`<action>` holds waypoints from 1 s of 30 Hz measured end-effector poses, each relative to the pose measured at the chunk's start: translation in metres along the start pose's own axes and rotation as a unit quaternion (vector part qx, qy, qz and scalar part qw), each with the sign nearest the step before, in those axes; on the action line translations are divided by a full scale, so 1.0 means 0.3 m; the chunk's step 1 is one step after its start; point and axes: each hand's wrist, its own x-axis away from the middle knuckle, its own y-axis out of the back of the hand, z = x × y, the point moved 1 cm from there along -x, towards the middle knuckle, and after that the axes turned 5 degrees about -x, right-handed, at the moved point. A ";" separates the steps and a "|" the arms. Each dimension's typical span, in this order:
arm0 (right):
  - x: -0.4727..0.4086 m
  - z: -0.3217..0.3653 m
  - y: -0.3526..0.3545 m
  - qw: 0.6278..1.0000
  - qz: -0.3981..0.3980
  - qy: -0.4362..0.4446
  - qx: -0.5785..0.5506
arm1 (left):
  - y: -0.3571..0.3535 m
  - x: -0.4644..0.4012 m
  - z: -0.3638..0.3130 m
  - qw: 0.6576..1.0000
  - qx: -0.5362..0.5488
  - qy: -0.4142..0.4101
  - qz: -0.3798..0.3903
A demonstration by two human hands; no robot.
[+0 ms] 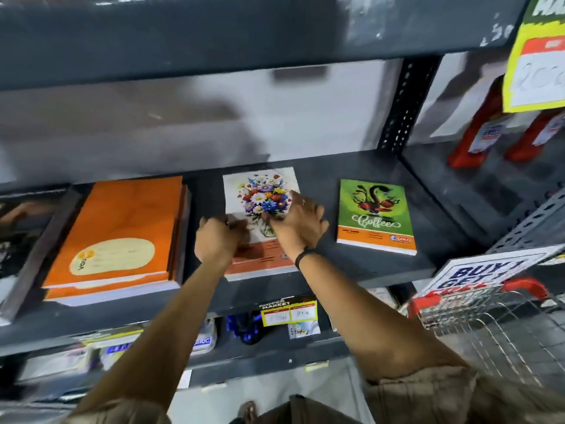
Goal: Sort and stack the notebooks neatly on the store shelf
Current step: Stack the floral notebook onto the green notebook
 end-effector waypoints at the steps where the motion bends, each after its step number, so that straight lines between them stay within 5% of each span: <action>1: 0.007 -0.008 -0.010 1.000 0.010 0.000 0.017 | -0.005 0.009 0.013 0.999 -0.043 0.001 -0.005; 5: 0.001 -0.040 -0.017 0.998 0.028 0.019 0.047 | 0.001 0.052 -0.015 0.985 -0.153 -0.037 -0.067; 8: -0.060 -0.084 0.056 0.999 -0.016 0.021 0.037 | -0.013 0.070 -0.104 0.977 -0.080 -0.151 -0.130; 12: -0.153 -0.232 0.208 0.991 -0.094 -0.062 0.073 | -0.122 0.134 -0.309 0.970 0.099 -0.224 0.000; 17: -0.184 -0.431 0.306 0.975 -0.026 -0.192 0.107 | -0.371 0.169 -0.472 0.956 -0.023 -0.196 0.216; 21: -0.171 -0.475 0.318 0.976 -0.002 -0.195 0.099 | -0.458 0.145 -0.530 0.969 -0.023 -0.133 0.206; 26: -0.203 -0.484 0.350 0.976 -0.018 -0.215 -0.028 | -0.450 0.142 -0.534 0.961 0.174 0.022 0.214; 30: -0.224 -0.409 0.320 0.960 -0.031 -0.219 -0.169 | -0.347 0.099 -0.533 0.963 0.203 -0.022 0.174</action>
